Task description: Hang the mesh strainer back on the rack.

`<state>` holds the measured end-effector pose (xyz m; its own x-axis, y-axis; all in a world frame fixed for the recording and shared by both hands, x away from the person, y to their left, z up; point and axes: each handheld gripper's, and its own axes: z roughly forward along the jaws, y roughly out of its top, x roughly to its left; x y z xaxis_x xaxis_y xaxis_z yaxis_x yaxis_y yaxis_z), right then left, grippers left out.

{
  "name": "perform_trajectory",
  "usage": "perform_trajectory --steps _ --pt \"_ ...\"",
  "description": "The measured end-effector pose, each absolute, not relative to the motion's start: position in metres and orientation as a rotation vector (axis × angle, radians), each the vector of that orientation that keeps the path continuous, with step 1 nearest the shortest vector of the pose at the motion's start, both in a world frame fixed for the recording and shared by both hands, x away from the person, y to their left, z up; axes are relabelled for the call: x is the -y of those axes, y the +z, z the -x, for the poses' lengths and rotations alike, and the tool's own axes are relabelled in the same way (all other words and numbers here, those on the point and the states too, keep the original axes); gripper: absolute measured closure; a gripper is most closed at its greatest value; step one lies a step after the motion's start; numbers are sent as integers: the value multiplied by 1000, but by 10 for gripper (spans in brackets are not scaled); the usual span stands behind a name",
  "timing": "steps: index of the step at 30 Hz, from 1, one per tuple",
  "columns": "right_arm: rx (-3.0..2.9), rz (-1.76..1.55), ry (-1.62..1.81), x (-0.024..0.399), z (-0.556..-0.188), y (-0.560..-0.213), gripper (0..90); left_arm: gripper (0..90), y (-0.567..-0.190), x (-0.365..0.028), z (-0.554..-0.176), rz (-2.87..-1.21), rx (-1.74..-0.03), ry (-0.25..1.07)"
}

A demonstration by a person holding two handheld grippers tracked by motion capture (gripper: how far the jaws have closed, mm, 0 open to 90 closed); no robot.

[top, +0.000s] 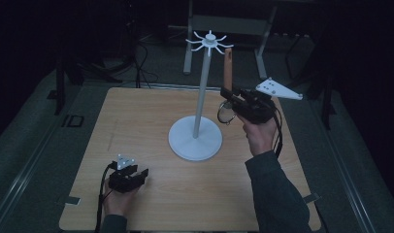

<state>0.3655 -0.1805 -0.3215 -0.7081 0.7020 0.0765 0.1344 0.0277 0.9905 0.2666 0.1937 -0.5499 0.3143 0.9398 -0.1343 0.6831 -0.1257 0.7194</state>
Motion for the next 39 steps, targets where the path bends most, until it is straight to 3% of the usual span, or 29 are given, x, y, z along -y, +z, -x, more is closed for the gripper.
perform_trajectory --steps 39 --pt "-1929 -869 1742 166 -385 -316 688 511 -550 -194 -266 -1880 -1439 466"
